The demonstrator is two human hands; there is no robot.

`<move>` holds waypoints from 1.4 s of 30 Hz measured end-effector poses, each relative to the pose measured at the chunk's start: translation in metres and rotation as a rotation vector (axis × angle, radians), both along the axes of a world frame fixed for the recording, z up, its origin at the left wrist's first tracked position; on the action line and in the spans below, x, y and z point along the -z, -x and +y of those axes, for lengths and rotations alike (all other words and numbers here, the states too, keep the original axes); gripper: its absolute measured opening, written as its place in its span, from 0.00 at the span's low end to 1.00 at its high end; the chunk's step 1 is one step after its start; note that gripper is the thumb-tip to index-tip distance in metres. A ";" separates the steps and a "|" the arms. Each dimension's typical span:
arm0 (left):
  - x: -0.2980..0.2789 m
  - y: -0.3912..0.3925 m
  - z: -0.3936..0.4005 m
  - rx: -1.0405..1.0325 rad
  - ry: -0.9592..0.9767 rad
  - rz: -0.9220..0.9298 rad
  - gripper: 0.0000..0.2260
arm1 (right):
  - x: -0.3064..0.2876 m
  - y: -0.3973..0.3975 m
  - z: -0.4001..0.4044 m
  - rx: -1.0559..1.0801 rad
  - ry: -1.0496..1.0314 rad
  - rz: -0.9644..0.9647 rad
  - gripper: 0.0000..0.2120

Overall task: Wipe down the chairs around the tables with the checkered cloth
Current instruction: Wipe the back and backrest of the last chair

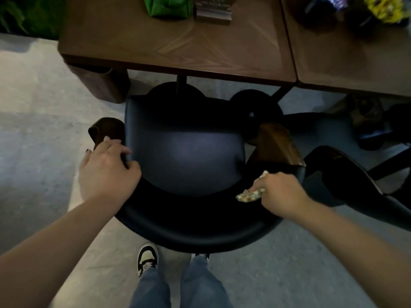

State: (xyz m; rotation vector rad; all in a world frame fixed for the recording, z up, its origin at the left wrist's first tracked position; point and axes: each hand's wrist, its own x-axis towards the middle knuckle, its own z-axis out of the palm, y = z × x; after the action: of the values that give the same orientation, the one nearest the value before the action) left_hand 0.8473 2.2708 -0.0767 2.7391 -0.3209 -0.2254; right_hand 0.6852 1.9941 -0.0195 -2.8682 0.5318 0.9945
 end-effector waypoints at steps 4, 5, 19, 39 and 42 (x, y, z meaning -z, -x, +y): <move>0.001 -0.001 0.004 0.019 0.064 0.011 0.12 | 0.008 0.008 0.095 0.284 -0.058 -0.111 0.21; 0.000 -0.001 0.004 0.038 0.061 0.028 0.12 | 0.009 0.006 0.118 0.303 -0.086 -0.139 0.22; -0.001 -0.038 0.011 0.797 -0.174 0.257 0.14 | 0.013 -0.019 -0.055 0.009 -0.004 0.119 0.12; 0.011 -0.030 0.026 0.524 0.308 0.062 0.19 | 0.087 -0.117 0.150 0.559 -0.472 -0.288 0.12; 0.013 -0.032 0.027 0.526 0.274 0.068 0.20 | 0.134 -0.142 0.144 0.581 -0.597 -0.088 0.12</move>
State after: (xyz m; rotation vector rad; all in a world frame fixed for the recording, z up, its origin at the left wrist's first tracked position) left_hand 0.8792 2.2980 -0.0902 2.3240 -0.9743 -0.3780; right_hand 0.8277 2.1382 -0.1535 -2.0438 0.8250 0.7522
